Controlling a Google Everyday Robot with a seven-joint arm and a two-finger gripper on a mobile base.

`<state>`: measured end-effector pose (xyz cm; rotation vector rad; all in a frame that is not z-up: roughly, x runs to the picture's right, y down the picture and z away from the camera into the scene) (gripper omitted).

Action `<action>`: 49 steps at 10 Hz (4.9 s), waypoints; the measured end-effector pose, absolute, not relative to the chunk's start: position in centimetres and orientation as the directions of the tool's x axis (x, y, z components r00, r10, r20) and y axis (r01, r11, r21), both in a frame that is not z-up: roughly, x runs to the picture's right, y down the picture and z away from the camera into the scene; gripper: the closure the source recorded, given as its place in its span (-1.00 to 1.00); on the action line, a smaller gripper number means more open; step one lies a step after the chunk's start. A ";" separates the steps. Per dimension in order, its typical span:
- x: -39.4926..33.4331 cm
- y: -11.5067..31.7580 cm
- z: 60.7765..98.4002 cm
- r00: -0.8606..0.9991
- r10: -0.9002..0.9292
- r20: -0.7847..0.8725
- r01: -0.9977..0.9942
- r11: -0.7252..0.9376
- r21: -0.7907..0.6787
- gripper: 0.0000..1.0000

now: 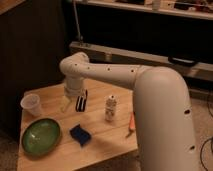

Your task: Place the eraser on the white sponge

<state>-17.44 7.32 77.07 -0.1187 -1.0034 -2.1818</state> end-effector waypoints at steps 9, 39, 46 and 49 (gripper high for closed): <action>-17.4 7.3 77.1 -0.736 -0.574 0.359 0.646 -0.437 0.626 -0.60; -13.3 2.9 88.5 -0.509 -0.732 0.452 0.849 -0.339 0.406 -0.60; -14.1 5.1 93.6 -0.506 -0.703 0.499 0.847 -0.297 0.440 -0.60; -14.3 5.9 94.2 -0.479 -0.703 0.526 0.864 -0.272 0.423 -0.60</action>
